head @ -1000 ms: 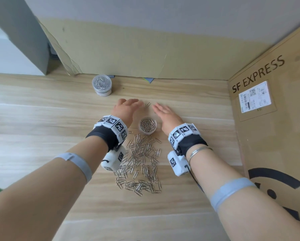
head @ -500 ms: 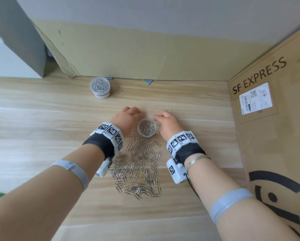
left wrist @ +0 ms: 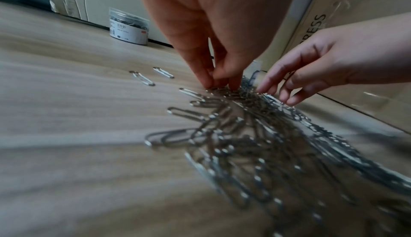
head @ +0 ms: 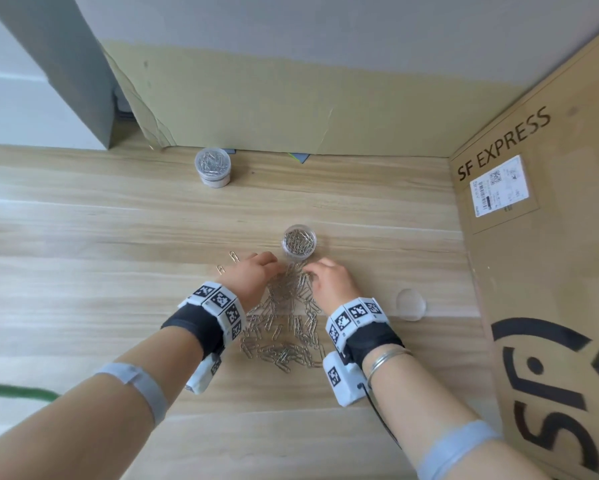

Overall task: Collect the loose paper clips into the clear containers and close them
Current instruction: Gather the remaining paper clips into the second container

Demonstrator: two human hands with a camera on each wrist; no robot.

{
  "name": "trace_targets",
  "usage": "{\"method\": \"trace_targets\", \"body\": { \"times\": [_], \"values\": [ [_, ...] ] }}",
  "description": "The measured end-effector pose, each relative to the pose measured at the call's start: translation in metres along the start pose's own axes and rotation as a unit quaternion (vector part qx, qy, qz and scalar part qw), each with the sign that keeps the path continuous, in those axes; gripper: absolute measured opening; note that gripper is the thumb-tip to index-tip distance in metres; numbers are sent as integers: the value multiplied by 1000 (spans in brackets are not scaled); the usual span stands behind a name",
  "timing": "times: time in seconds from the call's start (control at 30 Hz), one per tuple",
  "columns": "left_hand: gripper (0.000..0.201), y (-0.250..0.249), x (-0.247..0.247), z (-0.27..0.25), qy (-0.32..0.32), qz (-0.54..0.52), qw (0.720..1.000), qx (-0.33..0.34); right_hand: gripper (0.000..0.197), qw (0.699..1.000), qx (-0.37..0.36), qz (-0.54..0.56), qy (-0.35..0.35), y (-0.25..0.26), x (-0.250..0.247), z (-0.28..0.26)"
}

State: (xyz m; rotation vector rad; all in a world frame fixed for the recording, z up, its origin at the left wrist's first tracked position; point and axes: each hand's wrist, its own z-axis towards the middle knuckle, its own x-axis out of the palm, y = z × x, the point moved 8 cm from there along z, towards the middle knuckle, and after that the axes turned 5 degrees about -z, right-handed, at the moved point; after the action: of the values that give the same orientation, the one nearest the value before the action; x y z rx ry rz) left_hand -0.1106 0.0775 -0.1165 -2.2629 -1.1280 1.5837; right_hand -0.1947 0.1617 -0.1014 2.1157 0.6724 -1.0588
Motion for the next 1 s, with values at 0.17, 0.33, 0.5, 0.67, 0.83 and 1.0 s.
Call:
{"method": "trace_targets", "body": {
  "times": [0.17,0.33,0.5,0.67,0.83,1.0],
  "values": [
    [46,12,-15,-12,-94,-31,993,-66,30,998,56,20,-15,-7,-6,-10],
    [47,44,-24,-34,-132,-15,969,-208,33,989,146,14,-5,-29,-11,-17],
    [31,15,2,-24,-54,-28,991,-118,28,994,98,41,36,2,14,-16],
    [51,-1,11,-23,3,-56,997,-58,68,993,86,46,65,4,20,-16],
    [104,8,19,-32,47,95,993,-41,123,989,78,-59,111,-2,31,-26],
    [102,12,22,-28,30,52,996,-60,121,993,37,-78,81,14,40,-27]
  ]
}}
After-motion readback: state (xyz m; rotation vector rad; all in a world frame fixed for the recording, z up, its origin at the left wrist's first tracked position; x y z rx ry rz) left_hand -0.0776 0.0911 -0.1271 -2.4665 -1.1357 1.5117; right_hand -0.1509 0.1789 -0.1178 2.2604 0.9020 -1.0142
